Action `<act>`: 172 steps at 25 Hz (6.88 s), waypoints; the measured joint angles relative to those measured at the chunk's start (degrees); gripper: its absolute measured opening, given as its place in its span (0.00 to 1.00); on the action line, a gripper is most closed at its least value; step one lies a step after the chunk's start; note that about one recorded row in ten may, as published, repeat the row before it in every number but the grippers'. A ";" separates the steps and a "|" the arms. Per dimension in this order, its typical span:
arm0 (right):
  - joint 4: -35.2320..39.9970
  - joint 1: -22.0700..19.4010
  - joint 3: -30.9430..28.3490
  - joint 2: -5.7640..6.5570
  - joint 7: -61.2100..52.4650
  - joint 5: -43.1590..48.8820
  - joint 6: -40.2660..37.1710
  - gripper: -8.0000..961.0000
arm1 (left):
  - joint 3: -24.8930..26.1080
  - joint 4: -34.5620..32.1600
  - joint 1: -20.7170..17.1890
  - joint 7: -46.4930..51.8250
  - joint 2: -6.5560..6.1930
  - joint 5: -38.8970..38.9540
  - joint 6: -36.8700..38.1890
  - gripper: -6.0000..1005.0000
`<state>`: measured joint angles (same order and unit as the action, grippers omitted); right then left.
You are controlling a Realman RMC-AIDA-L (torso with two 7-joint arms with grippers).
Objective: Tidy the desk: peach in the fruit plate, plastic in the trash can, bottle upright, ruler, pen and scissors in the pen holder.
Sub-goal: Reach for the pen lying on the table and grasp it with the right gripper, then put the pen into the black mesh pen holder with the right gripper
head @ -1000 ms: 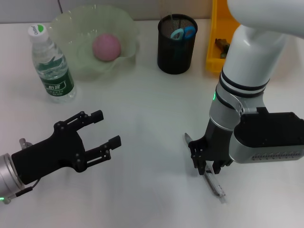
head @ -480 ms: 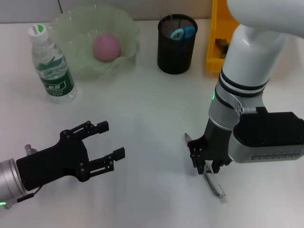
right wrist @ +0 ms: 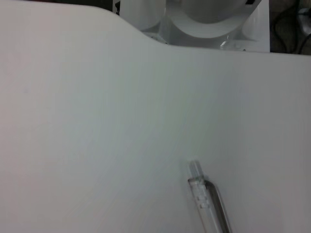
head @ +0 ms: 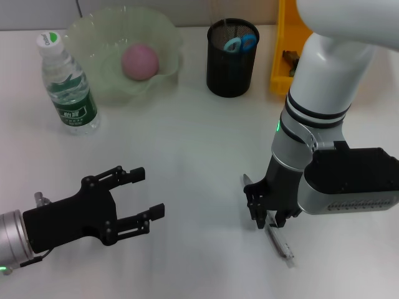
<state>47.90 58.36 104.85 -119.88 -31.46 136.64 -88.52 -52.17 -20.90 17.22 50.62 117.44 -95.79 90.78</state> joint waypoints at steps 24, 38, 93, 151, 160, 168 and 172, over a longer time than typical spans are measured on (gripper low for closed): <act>-1.66 1.04 0.09 0.00 -0.05 -0.06 -0.19 0.29 | 0.30 -1.91 0.29 0.63 0.20 -1.77 0.49 0.80; -2.98 1.66 0.60 0.00 0.07 -0.07 -0.18 0.29 | 0.06 -2.04 0.36 0.62 0.33 -1.77 0.57 0.80; -4.95 3.51 3.08 0.00 -1.93 -2.44 1.11 0.22 | 0.14 -6.70 0.54 4.31 -0.03 -6.25 1.16 0.80; 0.42 0.44 -5.68 0.45 -10.22 -0.54 -4.91 0.13 | 2.76 -7.04 -0.35 3.78 0.28 -5.71 3.47 0.80; 0.86 -0.32 -15.35 0.64 -12.06 0.10 -7.68 0.13 | 3.35 -7.14 -0.31 3.97 0.17 -5.72 3.57 0.80; 2.34 -2.06 -25.91 0.79 -14.95 3.06 -10.98 0.13 | 4.87 -7.17 -0.11 3.83 0.02 -5.73 4.02 0.80; 3.20 -2.93 -32.54 0.93 -17.19 3.25 -14.25 0.13 | 5.53 -7.21 -0.09 3.82 -0.09 -5.73 4.29 0.80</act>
<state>51.10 55.43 72.31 -118.95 -48.65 139.89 -102.77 -46.64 -28.11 17.13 54.44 117.35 -101.51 95.07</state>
